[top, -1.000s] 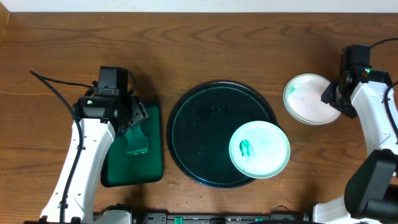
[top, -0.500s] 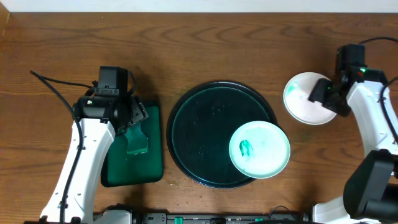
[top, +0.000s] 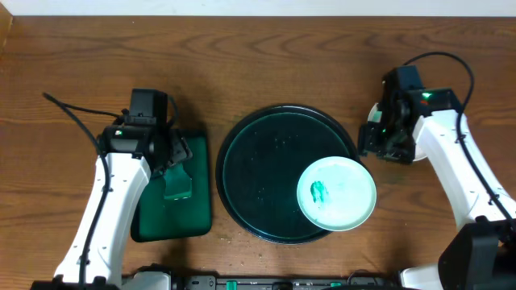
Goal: Clean dirty plates on tray and stack at the side
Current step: 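Move the right gripper back to the last plate on the tray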
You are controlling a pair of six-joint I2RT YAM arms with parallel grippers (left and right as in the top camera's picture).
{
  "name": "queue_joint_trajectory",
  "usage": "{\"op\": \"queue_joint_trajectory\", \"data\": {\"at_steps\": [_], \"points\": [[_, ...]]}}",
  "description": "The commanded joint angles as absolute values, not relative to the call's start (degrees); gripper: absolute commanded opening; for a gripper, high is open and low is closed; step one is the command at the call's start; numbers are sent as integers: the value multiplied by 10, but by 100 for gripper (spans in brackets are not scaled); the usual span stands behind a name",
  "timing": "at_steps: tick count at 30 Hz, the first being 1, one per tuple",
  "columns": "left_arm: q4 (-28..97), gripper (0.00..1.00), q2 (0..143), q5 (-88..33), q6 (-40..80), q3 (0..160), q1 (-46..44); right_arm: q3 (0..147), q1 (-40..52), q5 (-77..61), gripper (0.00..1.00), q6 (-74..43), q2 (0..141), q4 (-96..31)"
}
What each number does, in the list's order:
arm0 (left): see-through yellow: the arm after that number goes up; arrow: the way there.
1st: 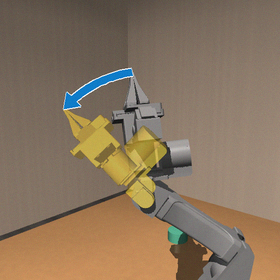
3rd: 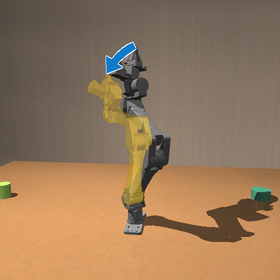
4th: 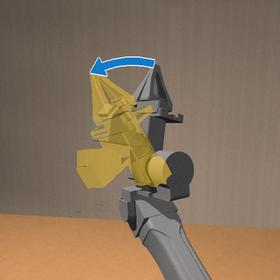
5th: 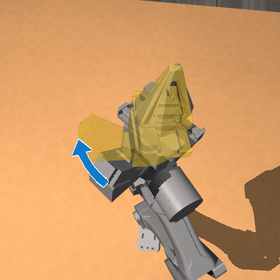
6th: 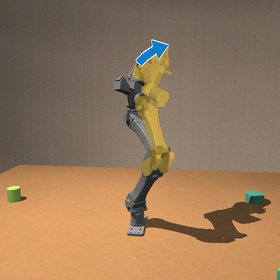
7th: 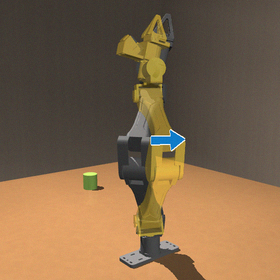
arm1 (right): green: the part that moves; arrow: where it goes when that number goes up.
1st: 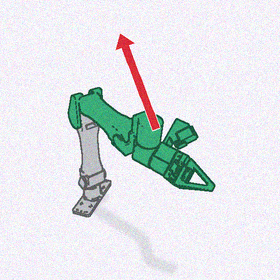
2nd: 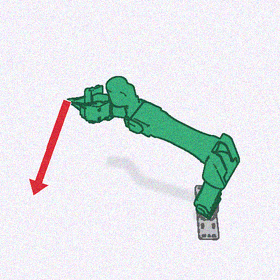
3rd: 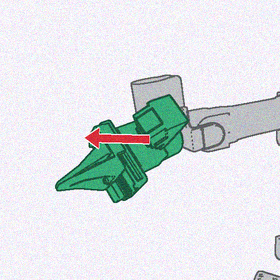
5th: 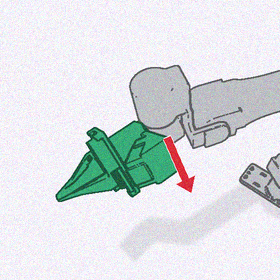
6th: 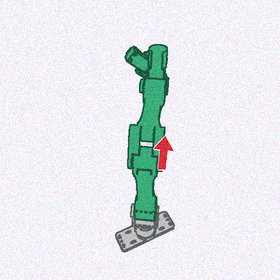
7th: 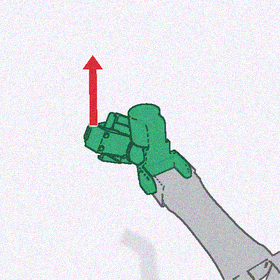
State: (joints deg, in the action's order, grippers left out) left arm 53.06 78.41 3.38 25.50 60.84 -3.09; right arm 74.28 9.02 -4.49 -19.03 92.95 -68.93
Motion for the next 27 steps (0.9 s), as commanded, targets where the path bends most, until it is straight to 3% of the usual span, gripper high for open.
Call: {"op": "queue_joint_trajectory", "data": {"at_steps": [1,6,11,27], "points": [[530,79,807,37,252,597,-30,750,121,-50,65,-200,922,-702],[528,79,842,37,252,597,-30,747,148,-31,52,-292,922,-757],[522,78,868,37,252,597,-30,730,161,7,48,-336,922,-808],[500,78,871,37,252,597,-30,595,163,10,56,-388,922,-739]]}}
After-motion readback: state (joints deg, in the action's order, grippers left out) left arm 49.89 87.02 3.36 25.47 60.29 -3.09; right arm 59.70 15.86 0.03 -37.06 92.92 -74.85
